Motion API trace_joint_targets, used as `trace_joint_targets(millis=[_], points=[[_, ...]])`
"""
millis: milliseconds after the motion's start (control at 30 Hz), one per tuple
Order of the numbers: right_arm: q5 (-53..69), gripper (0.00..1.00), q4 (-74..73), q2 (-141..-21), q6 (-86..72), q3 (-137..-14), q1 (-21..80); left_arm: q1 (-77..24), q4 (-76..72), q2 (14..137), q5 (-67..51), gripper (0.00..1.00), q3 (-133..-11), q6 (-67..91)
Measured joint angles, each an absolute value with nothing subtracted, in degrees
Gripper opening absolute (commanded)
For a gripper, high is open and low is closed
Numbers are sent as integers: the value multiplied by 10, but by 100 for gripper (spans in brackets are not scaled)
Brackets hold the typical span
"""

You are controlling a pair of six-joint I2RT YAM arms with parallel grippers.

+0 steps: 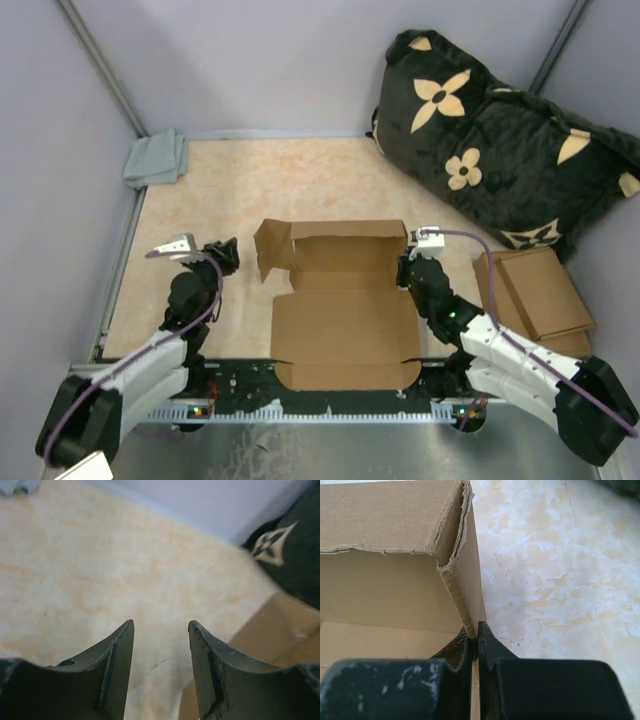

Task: Fold the paper box

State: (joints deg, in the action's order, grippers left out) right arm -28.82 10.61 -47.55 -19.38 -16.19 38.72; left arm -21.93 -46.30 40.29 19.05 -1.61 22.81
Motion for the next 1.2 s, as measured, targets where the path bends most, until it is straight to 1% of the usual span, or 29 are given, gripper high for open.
trace_joint_targets(millis=[133,233,333,467,600,700,900,1033,1200], points=[[-283,0,106,-477,-194,-163,386,-210,-453,606,190,54,-89,230],[-277,0,101,-476,-194,-166,384,-201,-505,699,170,54,-107,232],[-272,0,94,-473,-194,-168,384,-178,-563,747,128,53,-103,237],[-264,0,88,-467,-193,-170,383,-159,-694,798,39,52,-82,241],[-257,0,83,-465,-193,-170,383,-156,-809,859,-61,48,-55,253],[-253,0,75,-465,-193,-173,381,-156,-857,903,-121,46,-43,263],[-249,0,64,-465,-192,-182,380,-153,-867,925,-214,44,-19,290],[-248,0,63,-465,-192,-182,380,-153,-870,892,-255,44,-6,302],[-244,0,58,-467,-192,-188,380,-153,-872,836,-264,45,-5,298]])
